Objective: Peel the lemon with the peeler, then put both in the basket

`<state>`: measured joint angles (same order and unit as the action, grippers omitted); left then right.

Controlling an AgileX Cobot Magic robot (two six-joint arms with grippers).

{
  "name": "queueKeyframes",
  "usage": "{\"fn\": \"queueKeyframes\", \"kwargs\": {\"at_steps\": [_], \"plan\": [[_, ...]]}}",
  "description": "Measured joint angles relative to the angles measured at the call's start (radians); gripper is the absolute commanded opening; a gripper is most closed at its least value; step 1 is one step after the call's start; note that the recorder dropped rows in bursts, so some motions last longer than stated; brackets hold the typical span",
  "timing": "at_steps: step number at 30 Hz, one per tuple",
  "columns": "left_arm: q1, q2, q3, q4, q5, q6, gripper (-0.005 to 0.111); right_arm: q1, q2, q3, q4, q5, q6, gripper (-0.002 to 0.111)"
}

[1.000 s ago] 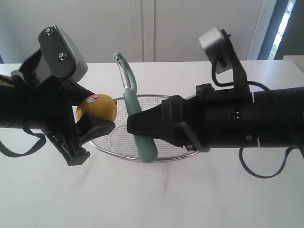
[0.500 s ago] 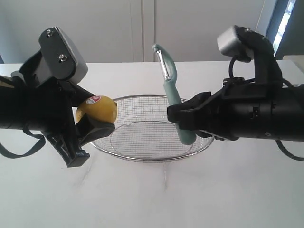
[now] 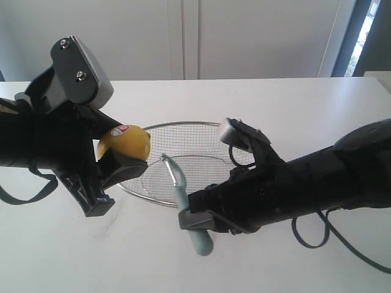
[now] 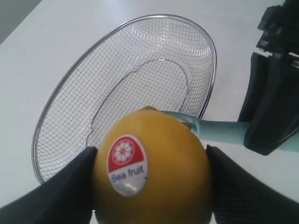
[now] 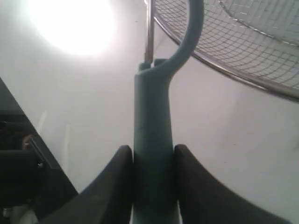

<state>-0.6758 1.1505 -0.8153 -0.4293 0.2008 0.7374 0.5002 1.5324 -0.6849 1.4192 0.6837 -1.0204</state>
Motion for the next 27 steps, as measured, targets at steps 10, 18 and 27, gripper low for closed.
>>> {"fn": "queueKeyframes", "kwargs": {"at_steps": [10, 18, 27], "plan": [[0.0, 0.0, 0.0, 0.0, 0.0, 0.0, 0.0, 0.0, 0.076, 0.0, 0.25, 0.163, -0.153, 0.0], [0.0, 0.0, 0.0, 0.0, 0.0, 0.0, 0.0, 0.002, 0.078, 0.0, 0.281, 0.213, -0.171, 0.0], [0.0, 0.0, 0.0, 0.0, 0.002, 0.0, 0.0, 0.047, 0.078, 0.0, 0.304, 0.213, -0.175, 0.0]]}}
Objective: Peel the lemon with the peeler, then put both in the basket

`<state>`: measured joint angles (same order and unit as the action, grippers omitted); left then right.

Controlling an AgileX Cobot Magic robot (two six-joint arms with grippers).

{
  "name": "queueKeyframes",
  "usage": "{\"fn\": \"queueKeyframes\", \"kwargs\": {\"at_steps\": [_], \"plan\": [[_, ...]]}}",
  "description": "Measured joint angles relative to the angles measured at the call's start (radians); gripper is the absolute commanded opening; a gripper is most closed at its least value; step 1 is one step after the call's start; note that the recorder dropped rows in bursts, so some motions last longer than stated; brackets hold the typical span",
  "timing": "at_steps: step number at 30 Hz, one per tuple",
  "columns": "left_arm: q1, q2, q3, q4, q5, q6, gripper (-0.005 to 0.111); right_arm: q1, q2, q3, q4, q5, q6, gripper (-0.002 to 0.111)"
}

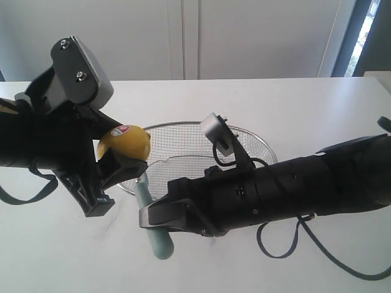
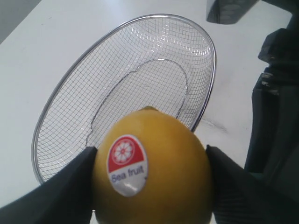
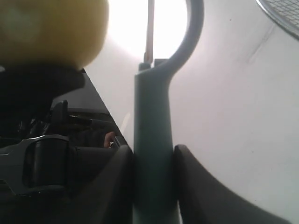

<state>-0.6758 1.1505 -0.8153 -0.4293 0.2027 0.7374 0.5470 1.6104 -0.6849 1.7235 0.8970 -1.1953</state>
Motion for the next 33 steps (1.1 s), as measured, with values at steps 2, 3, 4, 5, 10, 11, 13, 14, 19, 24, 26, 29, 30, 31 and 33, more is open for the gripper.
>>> {"fn": "queueKeyframes", "kwargs": {"at_steps": [2, 3, 4, 5, 10, 11, 13, 14, 19, 24, 26, 29, 30, 31, 33], "plan": [[0.0, 0.0, 0.0, 0.0, 0.0, 0.0, 0.0, 0.0, 0.0, 0.0, 0.002, 0.0, 0.0, 0.0], [0.0, 0.0, 0.0, 0.0, 0.0, 0.0, 0.0, 0.0, 0.0, 0.0, 0.002, 0.0, 0.0, 0.0], [0.0, 0.0, 0.0, 0.0, 0.0, 0.0, 0.0, 0.0, 0.0, 0.0, 0.002, -0.002, 0.0, 0.0], [0.0, 0.0, 0.0, 0.0, 0.0, 0.0, 0.0, 0.0, 0.0, 0.0, 0.002, -0.006, 0.0, 0.0], [0.0, 0.0, 0.0, 0.0, 0.0, 0.0, 0.0, 0.0, 0.0, 0.0, 0.005, -0.04, 0.0, 0.0], [0.0, 0.0, 0.0, 0.0, 0.0, 0.0, 0.0, 0.0, 0.0, 0.0, 0.006, -0.043, 0.0, 0.0], [0.0, 0.0, 0.0, 0.0, 0.0, 0.0, 0.0, 0.0, 0.0, 0.0, 0.008, -0.046, 0.0, 0.0], [0.0, 0.0, 0.0, 0.0, 0.0, 0.0, 0.0, 0.0, 0.0, 0.0, 0.01, -0.049, 0.0, 0.0], [0.0, 0.0, 0.0, 0.0, 0.0, 0.0, 0.0, 0.0, 0.0, 0.0, 0.011, -0.051, 0.0, 0.0], [0.0, 0.0, 0.0, 0.0, 0.002, 0.0, 0.0, 0.0, 0.0, 0.0, 0.013, -0.049, 0.0, 0.0], [0.0, 0.0, 0.0, 0.0, 0.002, 0.0, 0.0, -0.01, 0.0, 0.0, 0.013, -0.037, 0.0, 0.0], [0.0, 0.0, 0.0, 0.0, 0.002, 0.0, 0.0, -0.027, 0.0, 0.0, 0.013, -0.027, 0.0, 0.0], [0.0, 0.0, 0.0, 0.0, 0.002, 0.0, 0.0, -0.031, -0.002, 0.0, 0.013, -0.027, 0.0, 0.0], [0.0, 0.0, 0.0, 0.0, 0.002, 0.0, 0.0, -0.038, -0.004, 0.0, 0.015, -0.025, 0.0, 0.0], [0.0, 0.0, 0.0, 0.0, 0.002, 0.0, 0.0, -0.045, -0.012, 0.0, 0.017, -0.023, 0.0, 0.0]]}}
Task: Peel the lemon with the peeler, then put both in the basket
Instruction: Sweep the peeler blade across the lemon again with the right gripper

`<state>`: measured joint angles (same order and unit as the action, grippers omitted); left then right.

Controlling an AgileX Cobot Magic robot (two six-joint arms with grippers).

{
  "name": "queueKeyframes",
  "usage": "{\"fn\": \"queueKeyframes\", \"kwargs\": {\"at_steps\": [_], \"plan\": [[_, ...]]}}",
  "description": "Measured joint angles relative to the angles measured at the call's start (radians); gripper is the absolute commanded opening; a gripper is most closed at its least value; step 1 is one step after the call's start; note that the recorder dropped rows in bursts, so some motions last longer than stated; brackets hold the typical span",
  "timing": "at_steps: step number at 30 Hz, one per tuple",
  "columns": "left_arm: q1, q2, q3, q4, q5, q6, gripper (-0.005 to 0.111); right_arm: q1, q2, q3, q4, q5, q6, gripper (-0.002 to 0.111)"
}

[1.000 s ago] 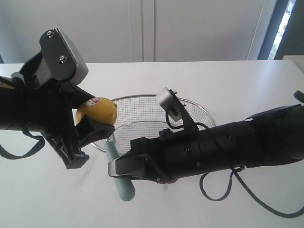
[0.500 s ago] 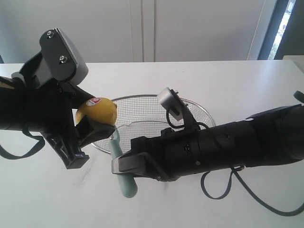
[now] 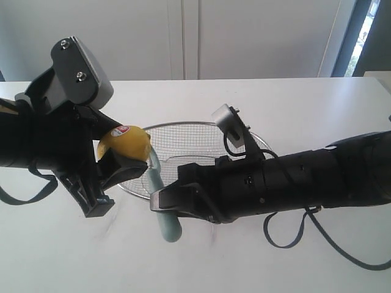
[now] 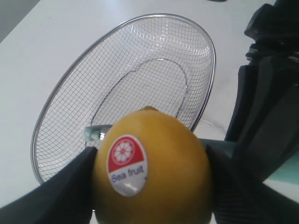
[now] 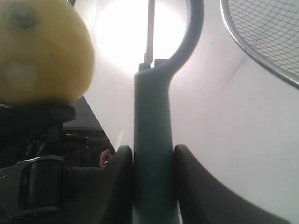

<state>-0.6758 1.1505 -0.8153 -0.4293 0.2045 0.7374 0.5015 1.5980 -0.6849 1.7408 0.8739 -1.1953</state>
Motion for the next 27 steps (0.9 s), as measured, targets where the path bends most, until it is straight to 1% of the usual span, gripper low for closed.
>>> {"fn": "queueKeyframes", "kwargs": {"at_steps": [21, 27], "plan": [[0.0, 0.0, 0.0, 0.0, 0.002, 0.0, 0.0, -0.037, -0.187, 0.0, -0.041, -0.012, 0.0, 0.0], [0.0, 0.0, 0.0, 0.0, 0.002, 0.0, 0.0, -0.037, -0.321, 0.0, -0.076, -0.011, 0.002, 0.0]]}}
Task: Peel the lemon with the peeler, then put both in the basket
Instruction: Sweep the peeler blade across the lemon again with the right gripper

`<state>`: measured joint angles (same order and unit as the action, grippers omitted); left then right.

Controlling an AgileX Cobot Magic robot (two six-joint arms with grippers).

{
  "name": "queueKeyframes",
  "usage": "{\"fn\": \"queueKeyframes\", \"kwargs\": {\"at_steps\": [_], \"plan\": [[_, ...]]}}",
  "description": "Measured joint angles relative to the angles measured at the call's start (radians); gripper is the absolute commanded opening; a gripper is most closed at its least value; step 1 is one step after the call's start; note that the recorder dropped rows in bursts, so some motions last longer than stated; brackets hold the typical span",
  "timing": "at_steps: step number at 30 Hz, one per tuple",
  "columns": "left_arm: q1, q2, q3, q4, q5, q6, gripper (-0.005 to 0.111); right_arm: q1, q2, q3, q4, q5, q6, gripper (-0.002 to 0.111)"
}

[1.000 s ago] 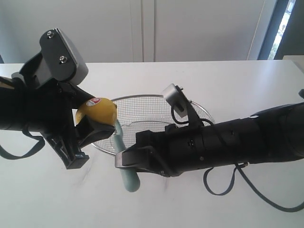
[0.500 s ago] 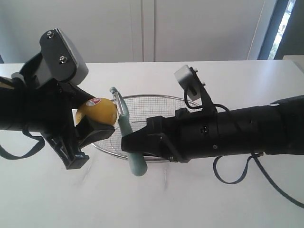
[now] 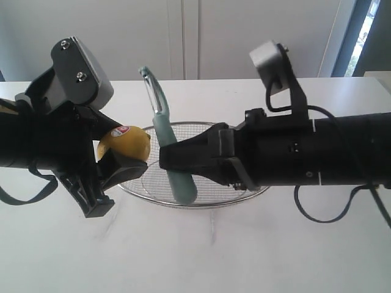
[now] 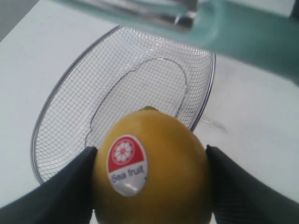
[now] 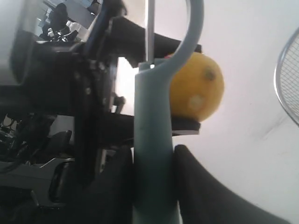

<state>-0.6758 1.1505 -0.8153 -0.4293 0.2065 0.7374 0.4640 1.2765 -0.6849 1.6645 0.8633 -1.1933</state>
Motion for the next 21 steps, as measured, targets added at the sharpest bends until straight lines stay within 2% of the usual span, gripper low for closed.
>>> {"fn": "queueKeyframes", "kwargs": {"at_steps": [4, 6, 8, 10, 12, 16, 21], "plan": [[0.0, 0.0, 0.0, 0.0, 0.0, 0.0, 0.0, 0.0, -0.113, 0.0, -0.111, -0.033, 0.088, 0.0], [0.0, 0.0, 0.0, 0.0, 0.0, 0.0, 0.0, 0.0, -0.179, 0.0, -0.26, -0.123, 0.211, 0.0], [0.0, 0.0, 0.0, 0.0, 0.0, 0.0, 0.0, 0.0, -0.243, 0.0, -0.525, -0.266, 0.436, 0.0], [0.0, 0.0, 0.0, 0.0, 0.0, 0.0, 0.0, -0.002, -0.257, 0.0, -0.729, -0.33, 0.615, 0.0], [0.0, 0.0, 0.0, 0.0, 0.0, 0.0, 0.0, -0.004, -0.24, 0.003, -0.854, -0.349, 0.744, 0.0], [0.0, 0.0, 0.0, 0.0, 0.0, 0.0, 0.0, -0.004, -0.133, 0.051, -0.886, -0.391, 0.792, 0.0], [0.0, 0.0, 0.0, -0.002, 0.0, 0.0, 0.0, -0.004, -0.032, 0.066, -0.803, -0.407, 0.764, 0.0]]}}
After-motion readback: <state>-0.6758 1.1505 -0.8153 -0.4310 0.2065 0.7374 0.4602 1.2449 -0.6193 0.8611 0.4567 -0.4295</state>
